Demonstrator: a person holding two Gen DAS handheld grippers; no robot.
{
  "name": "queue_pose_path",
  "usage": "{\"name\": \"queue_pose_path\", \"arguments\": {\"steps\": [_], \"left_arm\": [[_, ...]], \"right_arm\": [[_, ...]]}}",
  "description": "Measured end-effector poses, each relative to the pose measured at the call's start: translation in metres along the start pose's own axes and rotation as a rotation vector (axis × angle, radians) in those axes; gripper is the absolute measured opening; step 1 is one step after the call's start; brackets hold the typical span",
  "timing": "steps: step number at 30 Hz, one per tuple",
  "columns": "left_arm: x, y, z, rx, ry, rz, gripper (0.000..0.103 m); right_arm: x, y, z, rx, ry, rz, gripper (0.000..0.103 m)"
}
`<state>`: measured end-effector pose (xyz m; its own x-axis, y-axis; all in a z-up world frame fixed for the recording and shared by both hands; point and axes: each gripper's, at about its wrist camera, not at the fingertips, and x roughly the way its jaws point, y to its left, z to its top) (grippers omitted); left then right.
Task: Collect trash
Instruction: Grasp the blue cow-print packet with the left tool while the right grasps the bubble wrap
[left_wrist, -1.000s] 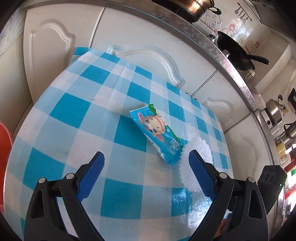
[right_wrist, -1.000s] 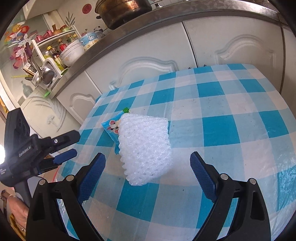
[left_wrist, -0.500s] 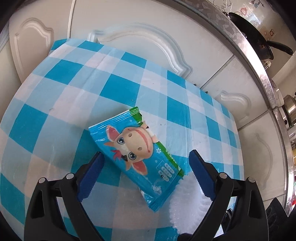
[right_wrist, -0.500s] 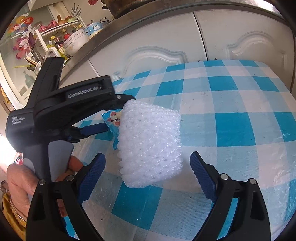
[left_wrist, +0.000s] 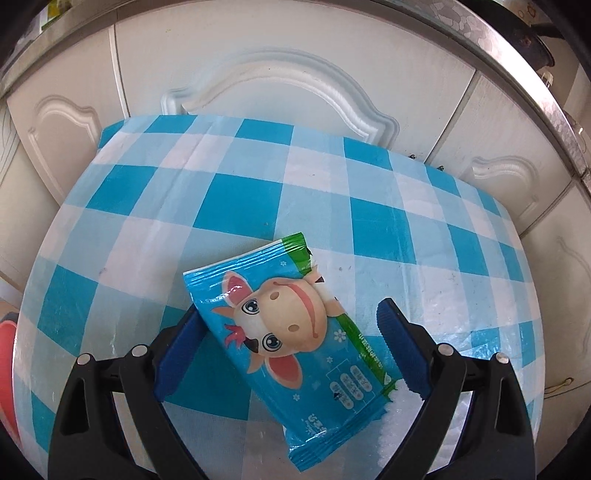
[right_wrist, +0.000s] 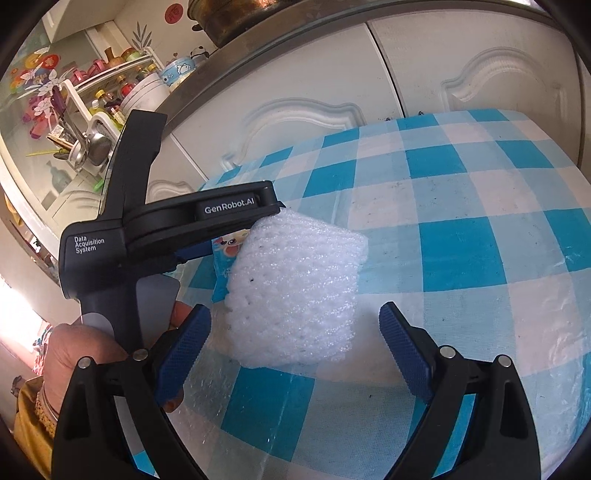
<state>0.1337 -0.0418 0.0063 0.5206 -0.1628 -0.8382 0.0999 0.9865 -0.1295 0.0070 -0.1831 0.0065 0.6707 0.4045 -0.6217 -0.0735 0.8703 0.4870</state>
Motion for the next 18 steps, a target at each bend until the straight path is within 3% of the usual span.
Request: {"name": "queue_pose_path", "arguments": {"steps": [3, 9, 18], "left_arm": [[0.0009, -0.0019, -0.0011, 0.027, -0.006, 0.019, 0.093], [0.0025, -0.0048, -0.0033, 0.060, -0.024, 0.057, 0.093], [0.0040, -0.0095, -0.0062, 0.094, -0.058, 0.100, 0.093]], "right_arm": [[0.0012, -0.0018, -0.0002, 0.012, 0.005, -0.011, 0.075], [0.0007, -0.0039, -0.0010, 0.017, 0.004, -0.022, 0.062], [-0.0012, -0.0075, -0.0016, 0.031, -0.003, -0.033, 0.057]]}}
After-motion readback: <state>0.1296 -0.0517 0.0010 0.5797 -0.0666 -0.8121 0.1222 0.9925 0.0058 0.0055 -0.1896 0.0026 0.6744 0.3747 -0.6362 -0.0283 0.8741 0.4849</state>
